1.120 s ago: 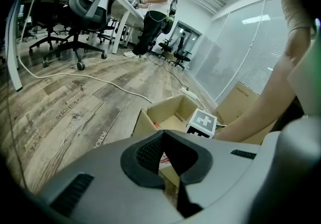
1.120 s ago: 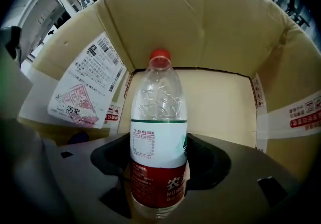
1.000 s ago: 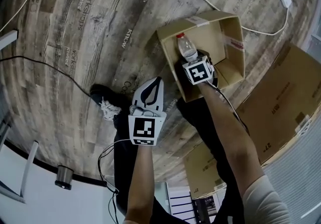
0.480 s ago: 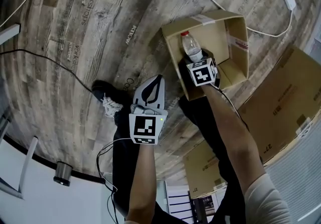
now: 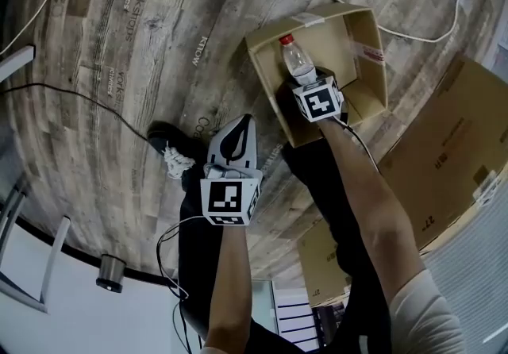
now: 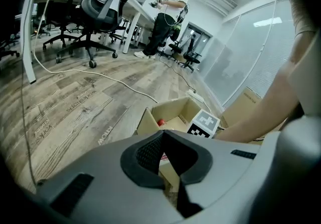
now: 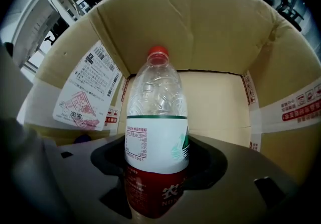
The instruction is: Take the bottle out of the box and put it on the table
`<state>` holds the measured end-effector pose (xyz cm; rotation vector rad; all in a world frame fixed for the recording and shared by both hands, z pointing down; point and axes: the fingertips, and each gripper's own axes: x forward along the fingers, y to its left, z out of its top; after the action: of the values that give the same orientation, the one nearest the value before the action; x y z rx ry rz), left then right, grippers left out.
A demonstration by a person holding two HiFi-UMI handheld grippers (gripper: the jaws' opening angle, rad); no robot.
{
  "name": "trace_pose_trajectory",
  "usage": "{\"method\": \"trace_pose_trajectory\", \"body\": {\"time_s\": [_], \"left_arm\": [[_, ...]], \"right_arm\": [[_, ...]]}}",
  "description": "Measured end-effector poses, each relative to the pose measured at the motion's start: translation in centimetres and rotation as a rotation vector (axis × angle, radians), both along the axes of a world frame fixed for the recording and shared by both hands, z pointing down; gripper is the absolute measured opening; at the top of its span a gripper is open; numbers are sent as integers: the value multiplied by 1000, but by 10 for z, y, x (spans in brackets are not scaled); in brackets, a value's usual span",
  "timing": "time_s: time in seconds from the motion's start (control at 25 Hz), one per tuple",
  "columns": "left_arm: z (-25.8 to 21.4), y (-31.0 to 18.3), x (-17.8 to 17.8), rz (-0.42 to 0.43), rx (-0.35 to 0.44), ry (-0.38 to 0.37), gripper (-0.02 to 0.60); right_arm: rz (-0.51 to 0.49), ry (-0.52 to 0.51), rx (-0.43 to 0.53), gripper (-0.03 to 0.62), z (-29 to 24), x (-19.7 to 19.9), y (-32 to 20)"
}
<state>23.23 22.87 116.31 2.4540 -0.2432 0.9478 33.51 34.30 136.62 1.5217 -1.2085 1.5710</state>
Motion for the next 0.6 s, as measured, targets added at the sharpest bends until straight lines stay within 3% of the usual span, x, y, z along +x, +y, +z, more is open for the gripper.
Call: {"method": "trace_pose_trajectory", "body": {"time_s": [0.28, 0.6], "left_arm": [[-43, 4, 23, 90, 23, -3, 12], [-120, -16, 32, 149, 49, 24, 14]], "right_arm": [[103, -55, 54, 310, -46, 6, -11], [205, -36, 55, 310, -122, 20, -12]]}}
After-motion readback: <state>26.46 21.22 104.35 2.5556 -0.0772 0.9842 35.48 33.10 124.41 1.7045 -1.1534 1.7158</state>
